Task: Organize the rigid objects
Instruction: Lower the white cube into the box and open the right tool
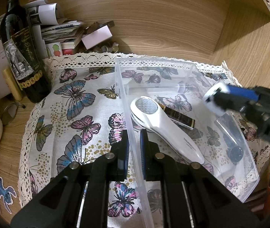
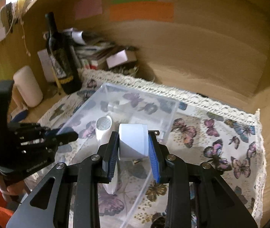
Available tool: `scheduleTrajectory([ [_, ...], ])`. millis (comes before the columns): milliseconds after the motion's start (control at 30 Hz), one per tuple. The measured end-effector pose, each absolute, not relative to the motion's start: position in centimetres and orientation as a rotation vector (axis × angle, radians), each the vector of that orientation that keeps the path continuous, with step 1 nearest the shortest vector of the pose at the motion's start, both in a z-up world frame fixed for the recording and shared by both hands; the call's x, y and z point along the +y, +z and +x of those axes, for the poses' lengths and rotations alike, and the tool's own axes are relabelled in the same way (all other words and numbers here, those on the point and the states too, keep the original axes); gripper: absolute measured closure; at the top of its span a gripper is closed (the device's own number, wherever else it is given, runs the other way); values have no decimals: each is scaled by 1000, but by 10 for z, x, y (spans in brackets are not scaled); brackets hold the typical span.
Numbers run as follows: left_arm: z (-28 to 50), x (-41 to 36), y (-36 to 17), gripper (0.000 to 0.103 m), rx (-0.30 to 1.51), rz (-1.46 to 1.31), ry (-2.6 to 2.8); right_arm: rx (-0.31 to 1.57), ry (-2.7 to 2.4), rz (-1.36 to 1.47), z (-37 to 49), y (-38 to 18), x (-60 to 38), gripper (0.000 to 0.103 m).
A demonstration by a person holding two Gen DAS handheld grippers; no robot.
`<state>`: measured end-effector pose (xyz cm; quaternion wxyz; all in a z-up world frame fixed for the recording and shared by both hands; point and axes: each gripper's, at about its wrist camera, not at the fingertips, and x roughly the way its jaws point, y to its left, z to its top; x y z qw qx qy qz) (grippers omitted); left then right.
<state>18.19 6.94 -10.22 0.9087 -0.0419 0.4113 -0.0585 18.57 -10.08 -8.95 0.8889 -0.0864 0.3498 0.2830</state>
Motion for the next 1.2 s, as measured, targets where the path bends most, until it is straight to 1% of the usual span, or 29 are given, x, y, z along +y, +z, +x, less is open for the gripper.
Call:
scheduleTrajectory([
  [267,182,69,-103,92,844,-91,-128,795,574,-277,191,-114,-83,75],
  [500,183,69,-103,91,844,-91,-127,811,547,-329,195,-120,-76,75],
  [867,183,68,-103,91,845,-92,-129,762,552,-294,183,-103,-86,75],
  [1200,182,67,-103,91,844,-88,-130,686,418,-211,177,-72,-141,73],
])
